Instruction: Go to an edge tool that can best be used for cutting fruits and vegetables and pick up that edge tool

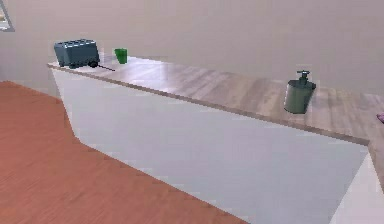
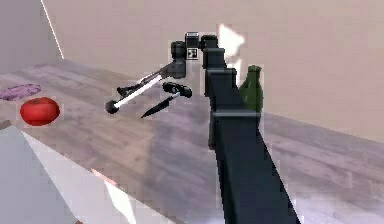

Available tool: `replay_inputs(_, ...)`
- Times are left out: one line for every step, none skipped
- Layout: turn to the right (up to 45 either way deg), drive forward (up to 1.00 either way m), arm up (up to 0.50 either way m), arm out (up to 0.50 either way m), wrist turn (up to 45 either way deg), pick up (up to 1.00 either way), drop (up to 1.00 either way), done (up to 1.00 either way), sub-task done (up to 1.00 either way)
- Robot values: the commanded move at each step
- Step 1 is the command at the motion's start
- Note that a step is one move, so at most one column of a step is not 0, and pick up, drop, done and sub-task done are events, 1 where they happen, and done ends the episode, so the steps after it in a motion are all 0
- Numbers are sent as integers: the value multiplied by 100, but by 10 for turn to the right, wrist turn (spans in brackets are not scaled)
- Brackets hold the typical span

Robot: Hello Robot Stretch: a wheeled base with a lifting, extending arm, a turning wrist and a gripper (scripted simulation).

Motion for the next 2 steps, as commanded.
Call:
replay_inputs(0, 0, 0, 0, 300, 0, 0, 0, 0)
replay_inputs(0, 0, -12, 0, 0, 0, 0, 0, 0)
